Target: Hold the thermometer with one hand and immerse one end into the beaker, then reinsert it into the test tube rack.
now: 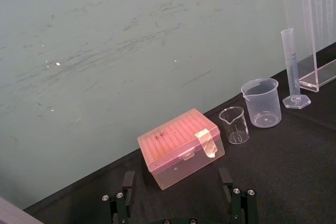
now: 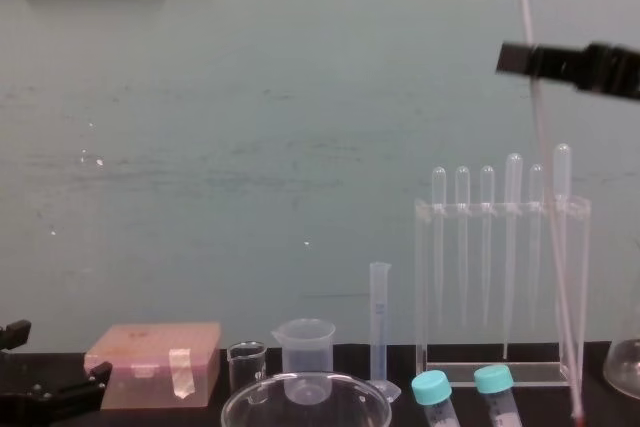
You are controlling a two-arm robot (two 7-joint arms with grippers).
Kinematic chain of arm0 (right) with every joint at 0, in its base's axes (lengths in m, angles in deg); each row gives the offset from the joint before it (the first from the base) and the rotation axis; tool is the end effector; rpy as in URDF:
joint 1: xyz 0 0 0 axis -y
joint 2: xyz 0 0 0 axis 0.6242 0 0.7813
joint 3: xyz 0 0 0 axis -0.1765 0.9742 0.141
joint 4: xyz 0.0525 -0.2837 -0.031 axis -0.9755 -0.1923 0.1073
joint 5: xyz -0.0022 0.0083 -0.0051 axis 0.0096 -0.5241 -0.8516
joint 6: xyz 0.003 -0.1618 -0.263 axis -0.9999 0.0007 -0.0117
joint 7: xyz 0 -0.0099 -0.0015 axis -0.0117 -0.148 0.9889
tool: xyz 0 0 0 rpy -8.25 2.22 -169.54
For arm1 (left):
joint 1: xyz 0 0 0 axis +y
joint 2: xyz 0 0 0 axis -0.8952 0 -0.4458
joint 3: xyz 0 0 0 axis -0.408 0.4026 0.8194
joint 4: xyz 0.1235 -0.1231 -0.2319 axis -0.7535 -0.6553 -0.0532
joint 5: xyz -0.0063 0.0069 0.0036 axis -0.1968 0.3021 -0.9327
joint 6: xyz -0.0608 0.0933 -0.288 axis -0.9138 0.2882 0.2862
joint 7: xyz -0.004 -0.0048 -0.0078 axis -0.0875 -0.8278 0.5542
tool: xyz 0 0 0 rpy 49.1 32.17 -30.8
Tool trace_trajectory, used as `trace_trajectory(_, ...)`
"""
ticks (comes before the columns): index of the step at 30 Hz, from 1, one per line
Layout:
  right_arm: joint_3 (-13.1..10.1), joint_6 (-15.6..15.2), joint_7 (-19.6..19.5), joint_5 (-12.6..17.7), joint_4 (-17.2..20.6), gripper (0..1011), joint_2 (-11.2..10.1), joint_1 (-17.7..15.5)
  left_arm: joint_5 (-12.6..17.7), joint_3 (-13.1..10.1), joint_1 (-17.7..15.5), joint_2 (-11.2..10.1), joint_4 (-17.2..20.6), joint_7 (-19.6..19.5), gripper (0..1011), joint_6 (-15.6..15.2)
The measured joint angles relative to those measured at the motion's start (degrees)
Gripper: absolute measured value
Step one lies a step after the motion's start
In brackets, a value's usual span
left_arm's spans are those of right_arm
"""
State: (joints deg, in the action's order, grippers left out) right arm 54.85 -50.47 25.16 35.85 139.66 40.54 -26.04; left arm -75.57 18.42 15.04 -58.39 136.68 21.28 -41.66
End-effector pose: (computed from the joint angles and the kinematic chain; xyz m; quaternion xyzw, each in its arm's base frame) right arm 0.4113 -0.0776 -0.1630 0.0943 -0.0291 -0.3041 0.9475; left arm 0.3580 0.0827 -0.3023 0.1415 -0.1325 0.5799 0.7913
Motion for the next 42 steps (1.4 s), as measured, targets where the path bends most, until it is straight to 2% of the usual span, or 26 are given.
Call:
trace_trajectory(7,1.1,1.1,-1.2,-2.8,-4.1,58,3.2,1.6,0.0,0.0,0.0,0.0,0.0,0.0,1008,0.0)
trace_trajectory(14,0.5,1.5,-1.0,-3.7,-4.8,58,3.9,2.0,0.0,0.0,0.0,0.0,0.0,0.0,1008,0.0)
trace_trajectory(22,-0.5,1.2,0.1,-3.1,-3.0,58,3.4,0.9,0.0,0.0,0.0,0.0,0.0,0.0,1008,0.0)
trace_trajectory(32,-1.0,0.1,1.7,-1.4,0.4,58,0.9,-1.5,0.0,0.0,0.0,0.0,0.0,0.0,1008,0.0)
trace_trajectory(42,-0.8,-0.2,1.2,-1.3,0.3,58,0.2,-2.9,0.0,0.0,0.0,0.0,0.0,0.0,1008,0.0)
